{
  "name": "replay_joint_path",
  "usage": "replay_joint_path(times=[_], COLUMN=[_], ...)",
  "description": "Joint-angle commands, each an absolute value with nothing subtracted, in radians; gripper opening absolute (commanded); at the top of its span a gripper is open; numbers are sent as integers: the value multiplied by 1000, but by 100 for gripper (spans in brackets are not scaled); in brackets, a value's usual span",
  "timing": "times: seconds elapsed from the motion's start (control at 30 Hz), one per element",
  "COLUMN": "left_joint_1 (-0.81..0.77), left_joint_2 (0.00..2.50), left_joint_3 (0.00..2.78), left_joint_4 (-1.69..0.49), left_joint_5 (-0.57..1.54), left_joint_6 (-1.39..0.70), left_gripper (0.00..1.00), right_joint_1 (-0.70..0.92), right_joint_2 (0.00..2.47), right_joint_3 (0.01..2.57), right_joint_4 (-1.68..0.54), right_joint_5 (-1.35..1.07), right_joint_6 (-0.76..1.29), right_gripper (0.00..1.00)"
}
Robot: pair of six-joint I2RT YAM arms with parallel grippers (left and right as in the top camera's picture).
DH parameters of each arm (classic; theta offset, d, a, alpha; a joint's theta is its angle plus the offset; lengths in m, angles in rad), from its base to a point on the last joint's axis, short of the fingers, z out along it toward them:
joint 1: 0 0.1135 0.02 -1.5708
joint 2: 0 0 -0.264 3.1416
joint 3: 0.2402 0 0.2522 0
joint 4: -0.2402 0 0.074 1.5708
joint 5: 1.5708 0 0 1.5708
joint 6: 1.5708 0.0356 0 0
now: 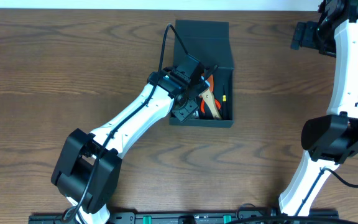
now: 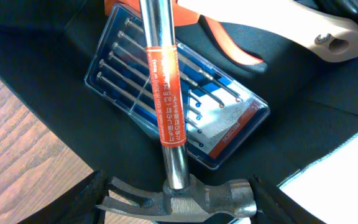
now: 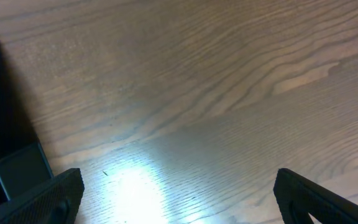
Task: Pack container
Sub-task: 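Lower the hammer into the box on top of the tools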
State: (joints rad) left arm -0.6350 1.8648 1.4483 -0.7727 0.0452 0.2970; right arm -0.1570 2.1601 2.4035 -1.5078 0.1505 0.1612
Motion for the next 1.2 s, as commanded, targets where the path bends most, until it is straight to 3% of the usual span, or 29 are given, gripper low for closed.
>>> replay_joint_path(times=[0.0,0.8,1.07,1.17], left_joint_1=[-632,-632,-632,-632], left_joint_2=[1875,1940,1940,1940], left_joint_3=[1472,1472,1472,1472], left_joint_4=[-767,-738,-735,-735], left_joint_5=[35,45,45,45], left_joint_6=[318,318,318,318], left_gripper=[54,54,66,66], right_joint_1=[-156,-156,-156,-156], right_joint_2=[2151,2151,2151,2151], right_joint_3=[2421,2421,2421,2421], right_joint_4=[-1511,-1511,-1511,-1511], right_joint_5=[157,157,157,157], right_joint_6=[175,175,175,175], right_gripper=[99,99,99,99])
